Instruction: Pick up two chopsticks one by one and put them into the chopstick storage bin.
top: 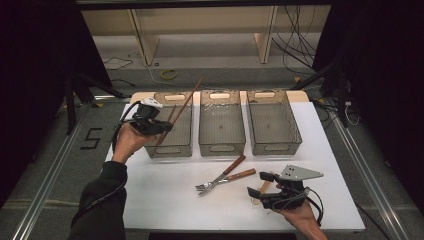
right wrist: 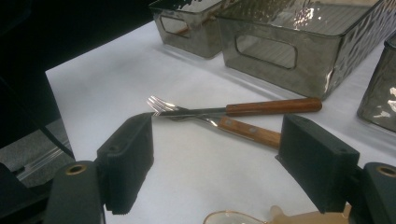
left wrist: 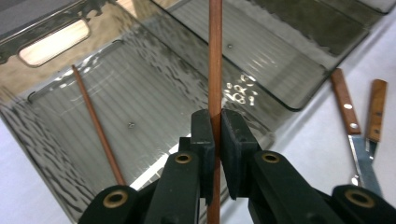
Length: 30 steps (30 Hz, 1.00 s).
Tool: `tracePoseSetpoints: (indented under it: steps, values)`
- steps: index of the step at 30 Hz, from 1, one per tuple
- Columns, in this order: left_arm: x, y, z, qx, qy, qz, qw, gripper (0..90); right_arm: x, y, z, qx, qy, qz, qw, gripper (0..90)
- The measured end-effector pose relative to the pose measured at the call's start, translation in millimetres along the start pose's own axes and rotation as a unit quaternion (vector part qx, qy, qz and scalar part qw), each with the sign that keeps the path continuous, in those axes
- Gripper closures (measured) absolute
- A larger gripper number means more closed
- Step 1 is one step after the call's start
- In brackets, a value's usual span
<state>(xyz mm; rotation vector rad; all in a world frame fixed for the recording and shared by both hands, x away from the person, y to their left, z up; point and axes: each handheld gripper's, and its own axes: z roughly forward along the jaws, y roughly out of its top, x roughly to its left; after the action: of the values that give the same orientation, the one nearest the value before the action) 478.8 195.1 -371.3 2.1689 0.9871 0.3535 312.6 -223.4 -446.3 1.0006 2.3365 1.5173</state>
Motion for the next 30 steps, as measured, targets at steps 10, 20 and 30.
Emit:
tracePoseSetpoints:
  steps: [10,20,30]
  values:
    - [18.9,-6.0,12.3,0.007,0.016,-0.033,0.9993,83.3,-0.1,-0.1,0.3,0.001,0.001,0.0,1.0,27.3]
    - [31.4,-18.1,22.9,0.017,0.027,-0.062,0.9976,83.3,0.0,-0.1,0.1,0.0,0.002,0.0,1.0,27.3]
    - [38.1,-28.0,30.3,0.032,0.035,-0.084,0.9954,83.3,0.3,-0.2,0.5,0.002,0.002,0.001,1.0,27.3]
